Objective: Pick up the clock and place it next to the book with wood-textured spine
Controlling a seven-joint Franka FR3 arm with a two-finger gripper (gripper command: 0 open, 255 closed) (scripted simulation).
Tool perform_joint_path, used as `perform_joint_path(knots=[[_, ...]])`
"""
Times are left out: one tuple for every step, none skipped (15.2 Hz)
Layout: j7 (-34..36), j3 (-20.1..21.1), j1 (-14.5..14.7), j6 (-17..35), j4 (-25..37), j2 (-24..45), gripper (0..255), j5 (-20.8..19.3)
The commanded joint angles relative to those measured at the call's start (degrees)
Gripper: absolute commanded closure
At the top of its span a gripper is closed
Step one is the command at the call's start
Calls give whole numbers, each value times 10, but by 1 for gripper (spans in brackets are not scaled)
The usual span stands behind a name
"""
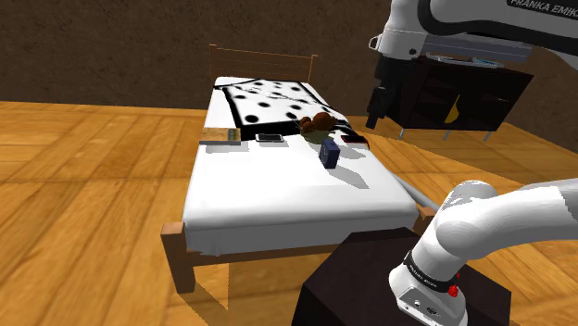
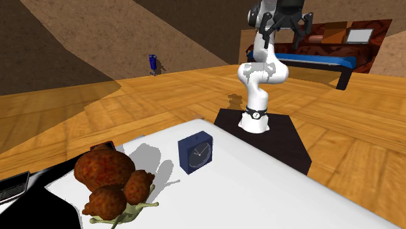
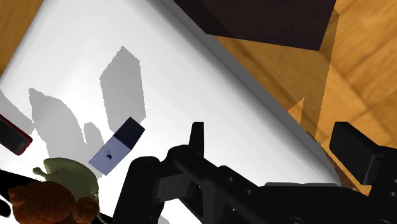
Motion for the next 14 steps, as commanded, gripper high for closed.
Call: perform_joint_path(knots=[[0,0,0,0,0,0,0,0],[4,-3,-5,17,-5,12,0,-2],[7,-6,-10,34,-10,24,0,-4],[11,-9,-16,51,-14,37,0,-7],[15,-12,-21,67,-17,50,0,-9],[19,-15,-26,84,-20,64,0,-11],[22,-18,-31,100,-22,78,0,-13],[26,-21,-36,116,-23,93,0,-15],[30,-24,-41,132,-24,108,0,-16],[34,-28,-46,148,-24,123,0,-18],[38,-31,-50,163,-24,139,0,-20],[42,-35,-55,178,-22,155,0,-22],[45,-38,-60,193,-21,172,0,-23],[49,-42,-64,207,-18,189,0,-24]])
